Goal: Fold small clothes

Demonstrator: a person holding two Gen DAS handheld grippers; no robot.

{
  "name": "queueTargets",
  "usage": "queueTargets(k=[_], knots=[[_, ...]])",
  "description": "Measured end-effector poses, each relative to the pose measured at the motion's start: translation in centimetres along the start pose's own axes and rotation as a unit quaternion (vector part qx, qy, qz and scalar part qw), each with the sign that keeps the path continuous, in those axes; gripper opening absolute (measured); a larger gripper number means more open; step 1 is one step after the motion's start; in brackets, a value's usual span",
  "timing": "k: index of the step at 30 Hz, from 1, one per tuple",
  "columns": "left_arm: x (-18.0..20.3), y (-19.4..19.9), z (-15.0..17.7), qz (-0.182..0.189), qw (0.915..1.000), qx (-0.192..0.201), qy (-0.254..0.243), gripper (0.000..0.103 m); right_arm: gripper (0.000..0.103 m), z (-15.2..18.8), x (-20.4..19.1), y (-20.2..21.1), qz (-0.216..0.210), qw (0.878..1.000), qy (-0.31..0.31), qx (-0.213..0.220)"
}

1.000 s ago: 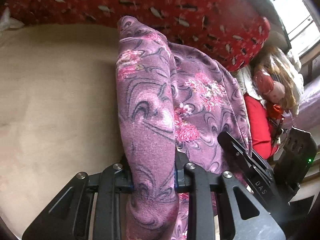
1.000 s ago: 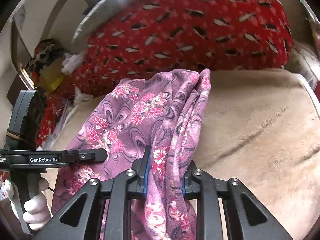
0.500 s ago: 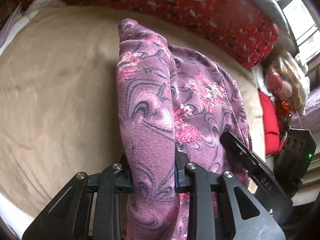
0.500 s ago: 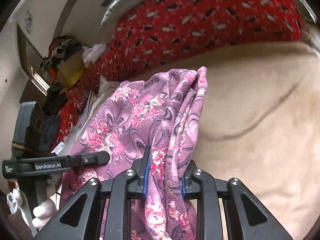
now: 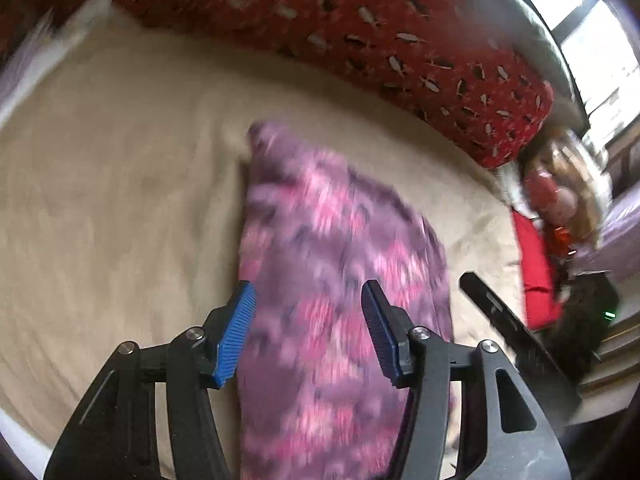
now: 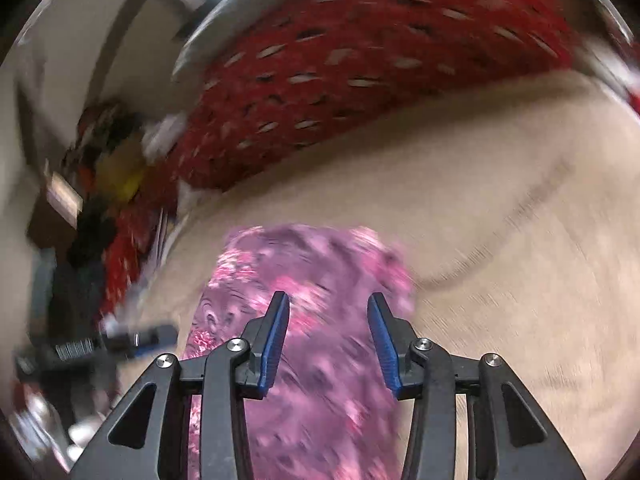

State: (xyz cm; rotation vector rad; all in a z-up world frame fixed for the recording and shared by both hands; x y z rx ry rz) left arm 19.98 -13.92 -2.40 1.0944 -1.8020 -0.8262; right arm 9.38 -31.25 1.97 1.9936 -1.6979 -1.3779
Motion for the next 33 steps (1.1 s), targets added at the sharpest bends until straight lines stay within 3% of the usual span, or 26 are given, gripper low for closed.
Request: queueTargets(k=[5,7,8,11,14,17,20,21,23,26,28,29,30,31,33], knots=[[0.8,-6.1,-3.1,-0.083,0.996,-0.017,-0.027,0.055,0.035,-1.7,-1.2,-3.7,0.026,0.998,0.065,-0.01],[-0.1,-9.4,-2.7,-0.131,0.9896,-0.039,-0.043,0.065,0.028,-0.9,1.0,-6.2,0.066,0.995,0.058,-0.052],[-1.0,-9.1,-2.5,-0.125,0.9908,-0.037,-0.038,0.065,0.028,-0.2,2.3,-7.5,0.062,0.994,0.048,-0.076],[-2.3,-7.3,-2.8,-0.076,0.9957,-0.054,0.003,0.058,0.025,-1.0,3.0,-5.7,0.038,0.997,0.026,-0.062],[-3.1,-3.0,-1.7,-0.04,0.9988,-0.028,0.007,0.057,0.032,-0.8,2.2,-2.7,0.0,0.998,0.028,-0.051],[-3.5,-0.7,1.5,-0.046,0.9989,-0.005,-0.003,0.064,0.032,1.8,0.8,0.2,-0.047,0.997,0.053,-0.044],[-3.5,-3.6,4.1,-0.078,0.995,-0.057,-0.021,0.066,0.036,5.8,1.5,-2.5,0.012,0.99,0.089,-0.113],[-3.5,-3.7,4.8,-0.079,0.9946,-0.066,-0.016,0.066,0.036,6.3,1.6,-2.3,0.02,0.99,0.098,-0.102],[-3.3,-1.6,5.6,-0.061,0.9969,-0.048,-0.009,0.064,0.037,5.9,1.2,-0.9,0.034,0.991,0.075,-0.103],[-2.9,1.2,7.7,-0.069,0.9971,-0.017,-0.029,0.066,0.039,6.4,-0.3,2.4,-0.002,0.993,0.079,-0.085],[-2.9,0.4,9.4,-0.083,0.9954,-0.029,-0.039,0.068,0.055,7.9,-0.3,3.2,0.008,0.992,0.092,-0.089],[-3.1,-0.8,10.2,-0.094,0.9936,-0.044,-0.043,0.072,0.057,8.9,0.0,2.8,0.035,0.989,0.104,-0.099],[-3.2,-1.4,10.5,-0.099,0.9933,-0.046,-0.037,0.073,0.06,10.3,0.8,1.8,0.075,0.982,0.12,-0.129],[-3.5,-1.0,10.6,-0.096,0.9943,-0.04,-0.023,0.074,0.07,11.5,1.7,1.0,0.084,0.977,0.117,-0.156],[-3.7,0.3,10.8,-0.08,0.9959,-0.042,-0.004,0.074,0.072,11.6,2.4,2.3,0.079,0.984,0.076,-0.143]])
Point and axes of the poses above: each gripper's, at about its wrist camera, not at the fingertips, and y roughly against the way its jaws point, x to its right, z to its underside, the point moved 5 cm from there along -y, roughly the way its jaws point, and after that the axes turned 2 degrees about -z, right-handed, at the moved point
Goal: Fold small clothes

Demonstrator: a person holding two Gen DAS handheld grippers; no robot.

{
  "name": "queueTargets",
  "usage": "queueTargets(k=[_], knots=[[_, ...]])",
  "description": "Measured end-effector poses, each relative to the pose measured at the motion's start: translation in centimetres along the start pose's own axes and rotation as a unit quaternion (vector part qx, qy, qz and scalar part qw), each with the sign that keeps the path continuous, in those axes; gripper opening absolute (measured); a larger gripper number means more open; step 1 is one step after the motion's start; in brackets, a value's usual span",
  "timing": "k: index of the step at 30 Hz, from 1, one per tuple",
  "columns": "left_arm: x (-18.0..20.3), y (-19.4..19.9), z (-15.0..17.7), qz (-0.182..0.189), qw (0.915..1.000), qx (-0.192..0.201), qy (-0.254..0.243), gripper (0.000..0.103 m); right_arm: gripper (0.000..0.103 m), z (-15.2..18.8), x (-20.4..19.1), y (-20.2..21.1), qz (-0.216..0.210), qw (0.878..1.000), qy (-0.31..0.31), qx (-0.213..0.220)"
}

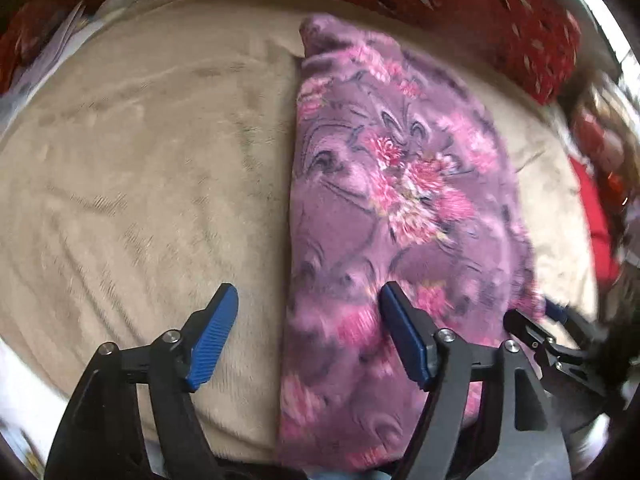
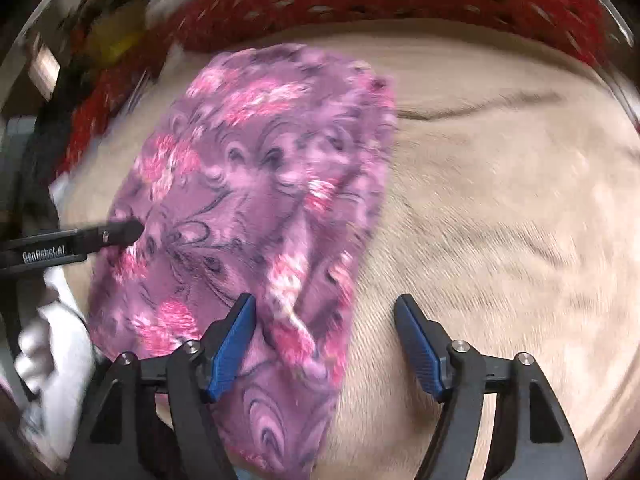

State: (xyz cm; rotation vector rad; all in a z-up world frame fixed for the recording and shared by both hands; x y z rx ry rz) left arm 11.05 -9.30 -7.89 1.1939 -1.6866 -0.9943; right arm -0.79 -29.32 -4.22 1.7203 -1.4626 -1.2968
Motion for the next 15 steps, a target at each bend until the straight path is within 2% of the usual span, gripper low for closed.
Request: queueTargets(k=[2,4,6,10,15], knots=[[-0.5,1.3,0.7,-0.008,0.9999,0.009,-0.004,0.074,0.075,0.5,0.6,1.6,0.016,1.0,-0.014,0.008],[-0.9,2.0,1.8,-0.031,0.9993,0.018,-0.008,0.074,0.084,1.7,1.0,2.6,0.06,0.998,-0.002,-0.002],[-1.6,2.3,3.4,-0.048,0.9986,0.024,-0.004,0.074,0.086,2.9,1.3,3.5,0.092,0.996,0.0,-0.009],[-2.5,2.5,5.7,-0.076,0.9964,0.038,-0.005,0.074,0.087,5.6,1.1,5.7,0.101,0.995,-0.019,-0.005],[-2.0,3.8,7.3,-0.117,0.9901,0.068,-0.037,0.074,0.089,6.8,-0.5,7.8,0.125,0.992,0.005,0.032]])
Point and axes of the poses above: each gripper's, at about its wrist camera, not at the fingertips, and y roughly against the way its jaws point, x to its right, z to its underside, the point moved 5 cm from there along -y, roughly the way its jaws point, and after that the axes turned 2 degrees about -z, right-handed, at the moved point
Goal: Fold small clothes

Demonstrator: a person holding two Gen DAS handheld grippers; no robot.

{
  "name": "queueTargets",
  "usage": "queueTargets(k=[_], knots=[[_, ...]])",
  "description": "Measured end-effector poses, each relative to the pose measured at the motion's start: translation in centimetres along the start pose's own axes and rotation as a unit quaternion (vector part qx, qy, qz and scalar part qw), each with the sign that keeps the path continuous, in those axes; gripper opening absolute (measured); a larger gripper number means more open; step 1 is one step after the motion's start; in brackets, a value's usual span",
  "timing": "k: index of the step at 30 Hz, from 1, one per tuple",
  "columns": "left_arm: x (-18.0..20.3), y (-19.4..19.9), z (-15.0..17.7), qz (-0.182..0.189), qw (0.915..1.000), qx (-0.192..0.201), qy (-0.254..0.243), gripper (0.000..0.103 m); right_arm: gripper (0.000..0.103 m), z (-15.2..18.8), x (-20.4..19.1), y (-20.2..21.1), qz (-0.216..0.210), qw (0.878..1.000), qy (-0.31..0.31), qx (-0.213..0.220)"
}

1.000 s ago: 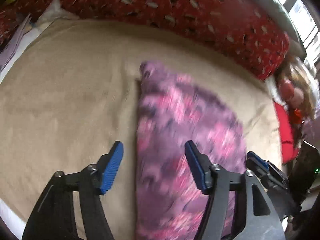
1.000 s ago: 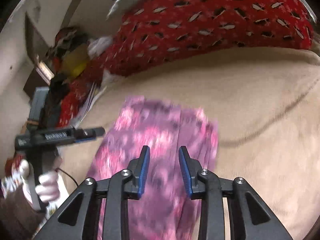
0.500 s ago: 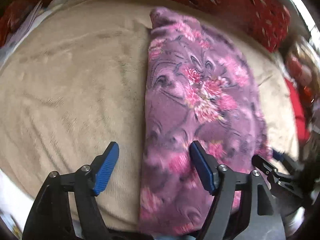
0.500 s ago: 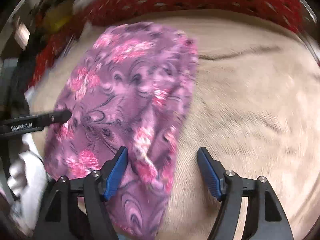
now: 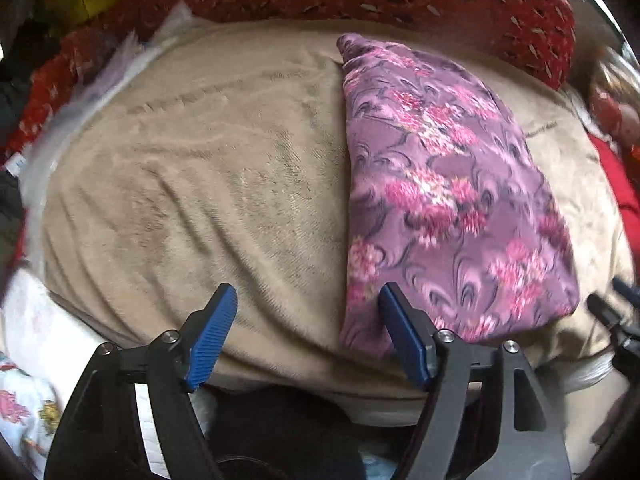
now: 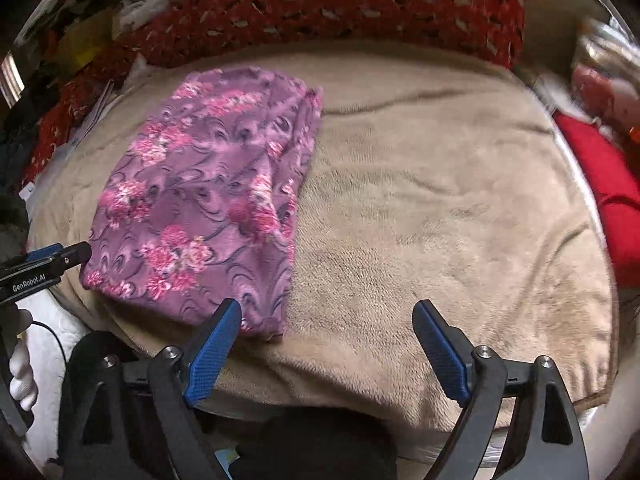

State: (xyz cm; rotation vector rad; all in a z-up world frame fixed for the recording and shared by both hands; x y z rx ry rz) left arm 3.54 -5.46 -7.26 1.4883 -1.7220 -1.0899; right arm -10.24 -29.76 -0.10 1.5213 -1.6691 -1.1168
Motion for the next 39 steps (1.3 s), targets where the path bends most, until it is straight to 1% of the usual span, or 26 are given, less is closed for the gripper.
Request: queueTargets(k=[4,6,9,12,19,28,32,39], knots=[[1.0,0.7,0.7,-0.011,0.9996,0.007,-0.025,0.074,0.089,-0.2,-1.0,2.1,0.025,0.998,0.024,0.046],[1.1,1.1,1.1,-0.008,0.9995,0.007,-0.029,0.074,0.089,-0.7,-1.5,2.6,0.025,0.997,0.028,0.062],[1.2,1.7,1.8,-0.005,0.9994,0.008,-0.032,0.074,0.09,-1.4,-1.4,3.4,0.024,0.997,0.021,0.076],[1.3,2.5,2.3,0.0,0.9994,0.011,-0.033,0.074,0.09,-1.8,-1.9,3.7,0.029,0.996,0.024,0.08],[2.4,4.1,2.7,0.015,0.9987,0.027,-0.041,0.074,0.09,-1.5,-3.0,4.5,0.033,0.995,0.034,0.091],[3.0,6.1,2.7,0.031,0.9976,0.048,-0.039,0.074,0.09,-0.6,-2.9,5.5,0.022,0.994,0.019,0.11],[3.4,6.7,2.7,0.03,0.997,0.058,-0.041,0.074,0.09,-0.5,-3.1,6.0,0.016,0.993,0.014,0.112],[4.0,7.2,2.8,0.039,0.9968,0.058,-0.039,0.074,0.092,-0.4,-3.4,6.6,0.01,0.993,0.015,0.12]])
Point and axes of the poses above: each gripper's, at about its wrist camera, not at the fingertips, and y roughly against the way its jaws point, x to its right, z to its underside, the point moved 5 cm from there along -y, roughly the way its jaws point, and after that the axes turned 2 degrees about -z, right-handed, at the moved point
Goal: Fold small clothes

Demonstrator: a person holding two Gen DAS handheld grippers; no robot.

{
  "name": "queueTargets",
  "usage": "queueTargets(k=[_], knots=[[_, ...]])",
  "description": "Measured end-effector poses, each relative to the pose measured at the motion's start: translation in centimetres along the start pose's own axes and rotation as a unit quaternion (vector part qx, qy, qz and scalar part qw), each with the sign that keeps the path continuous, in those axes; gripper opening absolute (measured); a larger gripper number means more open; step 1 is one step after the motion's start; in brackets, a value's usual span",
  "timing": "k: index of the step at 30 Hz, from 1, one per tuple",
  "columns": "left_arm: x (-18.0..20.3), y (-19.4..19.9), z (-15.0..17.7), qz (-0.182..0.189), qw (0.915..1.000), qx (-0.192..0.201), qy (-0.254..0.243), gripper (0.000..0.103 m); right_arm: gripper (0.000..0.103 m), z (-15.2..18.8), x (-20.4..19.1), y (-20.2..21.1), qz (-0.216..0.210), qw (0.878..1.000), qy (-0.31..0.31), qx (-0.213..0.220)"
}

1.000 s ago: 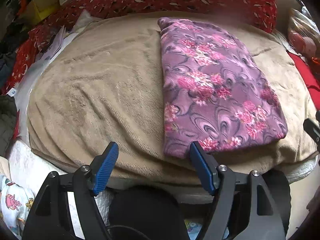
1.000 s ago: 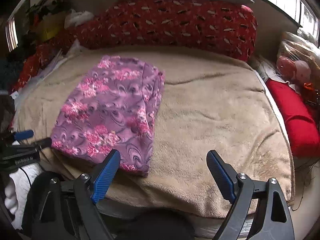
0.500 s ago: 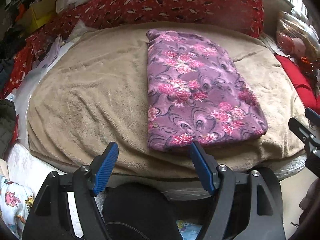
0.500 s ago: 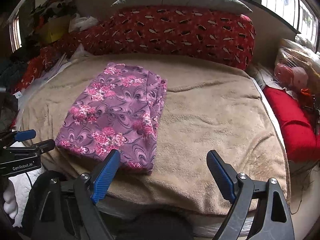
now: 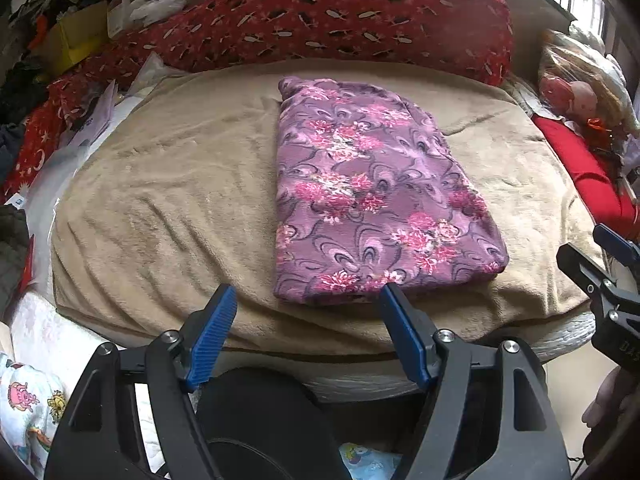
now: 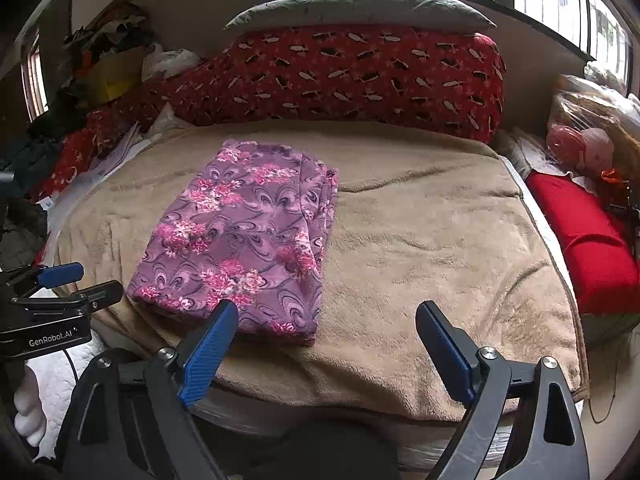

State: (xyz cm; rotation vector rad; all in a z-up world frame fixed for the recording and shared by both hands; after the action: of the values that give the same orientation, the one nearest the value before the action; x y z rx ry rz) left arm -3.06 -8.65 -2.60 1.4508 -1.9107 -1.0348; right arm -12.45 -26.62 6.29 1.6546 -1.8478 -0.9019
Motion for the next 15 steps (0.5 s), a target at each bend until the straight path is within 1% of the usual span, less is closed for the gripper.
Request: queueTargets(k=[15], knots=[[0.93,0.16,0.04,0.006,1.0,-0.003,-0.007,0.074,0.092,0.02,0.23,0.0,-0.001,1.0,-0.008,-0.001]])
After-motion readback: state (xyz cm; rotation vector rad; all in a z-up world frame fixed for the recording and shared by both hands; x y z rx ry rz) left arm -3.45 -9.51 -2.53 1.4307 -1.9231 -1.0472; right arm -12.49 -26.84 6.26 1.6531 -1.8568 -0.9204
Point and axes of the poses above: each gripper's, at about its wrist camera, not at the fingertips, and y roughly against the way its jaws point, x to its right, z to its underside, the point moved 5 cm from there along -y, roughly the way its jaws point, and after that the axes turned 2 degrees about -z, right-handed, at the moved point
